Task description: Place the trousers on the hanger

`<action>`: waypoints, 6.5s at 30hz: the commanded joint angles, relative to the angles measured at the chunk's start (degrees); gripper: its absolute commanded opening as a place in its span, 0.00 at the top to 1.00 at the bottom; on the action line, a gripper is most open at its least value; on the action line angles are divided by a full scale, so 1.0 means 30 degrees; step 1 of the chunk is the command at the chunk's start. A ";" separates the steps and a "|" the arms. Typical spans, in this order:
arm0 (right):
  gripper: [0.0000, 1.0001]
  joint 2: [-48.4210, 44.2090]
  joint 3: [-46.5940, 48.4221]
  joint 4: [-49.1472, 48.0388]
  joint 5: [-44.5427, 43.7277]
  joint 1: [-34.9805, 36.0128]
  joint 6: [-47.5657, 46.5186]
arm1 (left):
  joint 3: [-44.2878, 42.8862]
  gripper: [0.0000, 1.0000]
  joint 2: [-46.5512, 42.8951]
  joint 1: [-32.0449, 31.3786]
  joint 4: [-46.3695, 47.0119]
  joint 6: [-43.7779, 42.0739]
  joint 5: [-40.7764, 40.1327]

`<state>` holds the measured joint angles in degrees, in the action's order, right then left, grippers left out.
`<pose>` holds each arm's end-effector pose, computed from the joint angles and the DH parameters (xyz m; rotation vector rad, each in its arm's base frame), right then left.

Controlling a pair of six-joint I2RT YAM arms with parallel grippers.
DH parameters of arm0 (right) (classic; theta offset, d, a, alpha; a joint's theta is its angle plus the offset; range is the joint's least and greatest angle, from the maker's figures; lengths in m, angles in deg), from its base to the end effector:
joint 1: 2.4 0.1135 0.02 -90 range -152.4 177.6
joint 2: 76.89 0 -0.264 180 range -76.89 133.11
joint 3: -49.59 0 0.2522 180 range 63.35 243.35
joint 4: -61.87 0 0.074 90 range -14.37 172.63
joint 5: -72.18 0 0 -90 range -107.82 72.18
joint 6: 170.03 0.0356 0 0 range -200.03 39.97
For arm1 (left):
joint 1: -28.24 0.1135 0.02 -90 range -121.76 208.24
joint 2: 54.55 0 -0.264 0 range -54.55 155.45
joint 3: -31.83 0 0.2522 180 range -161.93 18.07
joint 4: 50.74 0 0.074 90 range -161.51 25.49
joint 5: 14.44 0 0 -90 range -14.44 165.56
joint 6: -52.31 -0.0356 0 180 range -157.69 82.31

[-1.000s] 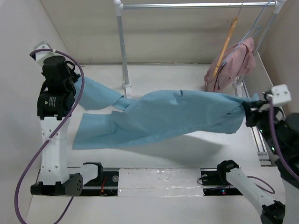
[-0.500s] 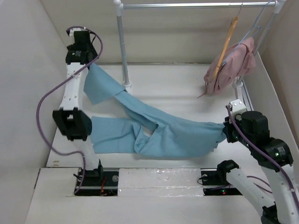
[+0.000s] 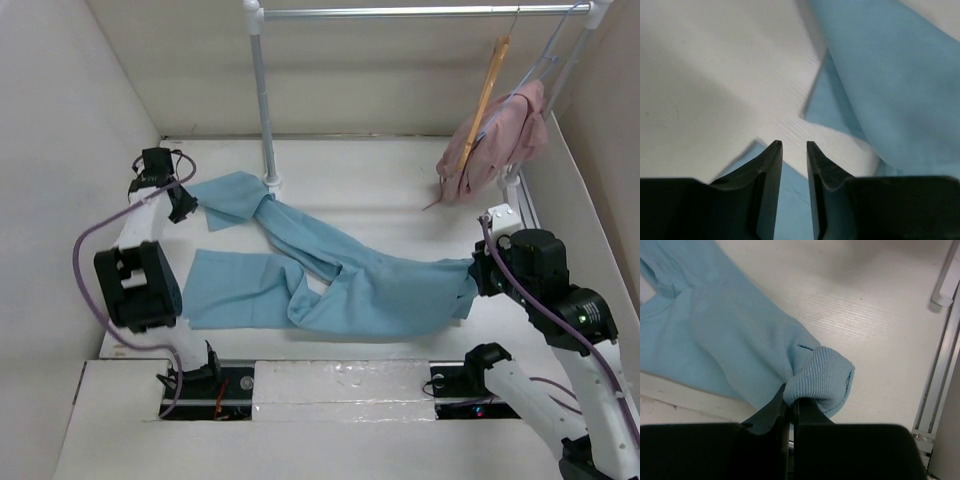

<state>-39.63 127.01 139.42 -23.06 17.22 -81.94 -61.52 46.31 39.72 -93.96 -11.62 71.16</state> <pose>0.0855 0.0270 0.3695 -0.3654 2.1908 0.0686 0.3808 0.0801 0.2550 -0.8212 2.3111 -0.0177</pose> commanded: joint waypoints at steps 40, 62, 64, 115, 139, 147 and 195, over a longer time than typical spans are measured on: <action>1.00 0.0823 -0.0389 -0.4006 0.0076 0.0229 -0.1560 | 0.2513 1.00 -1.0028 -0.1133 0.2644 0.2854 0.0149; 1.00 0.1176 -0.0916 -0.5209 0.0866 0.0434 -0.2147 | 0.4091 0.58 -0.2194 -0.0958 0.5599 0.2356 0.2171; 1.00 0.1175 -0.1063 -0.5296 0.0866 0.0434 -0.2029 | 0.3769 0.60 -0.1339 -0.0783 0.5687 0.2240 0.1851; 1.00 0.1849 0.1485 -0.4681 -0.4406 0.0608 -0.2936 | -0.8450 1.00 -0.9748 -0.1045 -0.3074 0.1800 -0.0318; 1.00 0.3979 -0.1039 -0.4589 -0.3381 -0.0615 -0.0474 | -0.3618 0.39 -0.1048 0.0217 0.1050 0.0451 0.3020; 1.00 0.6771 0.1165 -0.7724 -0.0313 -0.2818 -0.2380 | 0.9237 0.47 -1.0848 -0.0401 0.2525 0.2705 0.2086; 1.00 0.5100 -0.5344 -0.3599 0.8224 0.1047 -0.3057 | 0.2596 0.72 -0.7219 0.1688 -0.0584 0.1743 -0.1843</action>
<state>-24.81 106.90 126.57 -0.98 18.57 -89.98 -49.72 27.66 52.27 -94.31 -3.91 66.94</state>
